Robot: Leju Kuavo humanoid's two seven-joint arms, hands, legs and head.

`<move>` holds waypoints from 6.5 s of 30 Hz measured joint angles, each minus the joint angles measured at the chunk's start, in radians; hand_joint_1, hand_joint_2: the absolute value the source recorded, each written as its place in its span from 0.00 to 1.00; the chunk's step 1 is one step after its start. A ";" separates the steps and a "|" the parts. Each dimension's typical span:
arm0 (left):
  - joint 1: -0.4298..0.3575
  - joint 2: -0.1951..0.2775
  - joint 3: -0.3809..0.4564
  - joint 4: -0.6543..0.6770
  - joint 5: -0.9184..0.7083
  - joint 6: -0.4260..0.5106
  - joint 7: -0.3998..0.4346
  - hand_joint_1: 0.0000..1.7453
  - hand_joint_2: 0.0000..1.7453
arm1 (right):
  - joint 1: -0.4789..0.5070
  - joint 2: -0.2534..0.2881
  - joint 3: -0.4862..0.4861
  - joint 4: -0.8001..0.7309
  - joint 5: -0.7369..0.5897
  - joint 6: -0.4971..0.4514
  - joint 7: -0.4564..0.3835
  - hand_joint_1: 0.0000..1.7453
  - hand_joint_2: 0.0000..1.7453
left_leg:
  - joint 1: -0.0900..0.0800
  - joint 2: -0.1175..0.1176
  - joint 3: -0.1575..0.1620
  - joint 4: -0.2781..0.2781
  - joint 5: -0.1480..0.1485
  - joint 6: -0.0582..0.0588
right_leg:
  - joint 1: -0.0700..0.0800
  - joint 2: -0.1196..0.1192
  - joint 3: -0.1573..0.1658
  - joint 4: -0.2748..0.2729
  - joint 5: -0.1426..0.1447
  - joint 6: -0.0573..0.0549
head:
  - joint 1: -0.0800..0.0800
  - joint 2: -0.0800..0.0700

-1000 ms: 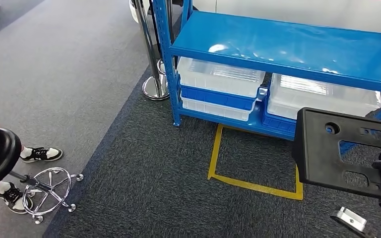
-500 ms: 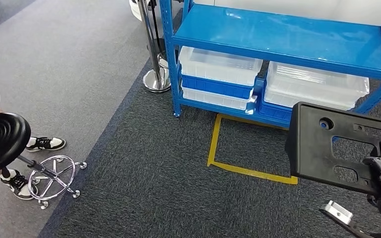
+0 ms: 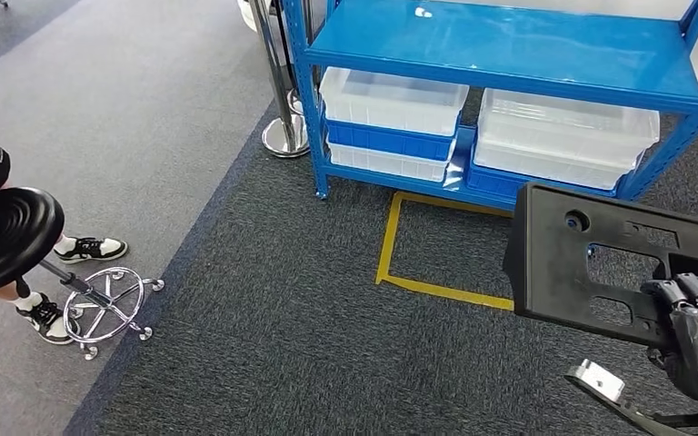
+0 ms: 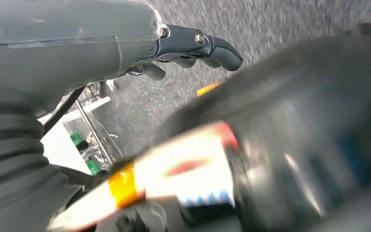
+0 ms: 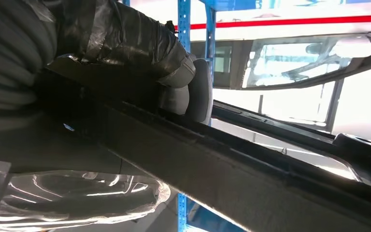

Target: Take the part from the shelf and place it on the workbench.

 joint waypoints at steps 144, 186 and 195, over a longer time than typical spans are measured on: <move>0.055 0.058 0.029 0.085 -0.039 0.046 0.092 0.00 1.00 | 0.172 -0.045 -0.381 -0.147 -0.188 0.064 -0.003 1.00 1.00 | 0.018 0.113 0.043 -0.158 0.026 -0.034 | -0.012 -0.020 0.090 -0.045 -0.041 0.039 | 0.007 0.000; 0.085 0.060 0.031 0.089 -0.042 0.064 0.197 0.00 1.00 | 0.248 0.034 -0.363 -0.116 -0.166 0.065 0.013 1.00 1.00 | 0.027 -0.067 0.028 -0.146 0.041 -0.022 | -0.009 0.117 0.071 -0.041 -0.021 0.032 | 0.006 0.000; 0.085 0.062 0.034 0.089 -0.055 0.065 0.200 0.00 1.00 | 0.254 0.054 -0.334 -0.106 -0.143 0.065 0.028 1.00 1.00 | 0.025 0.038 0.038 -0.199 0.074 0.011 | -0.010 0.016 -0.039 0.174 -0.137 0.067 | 0.009 0.000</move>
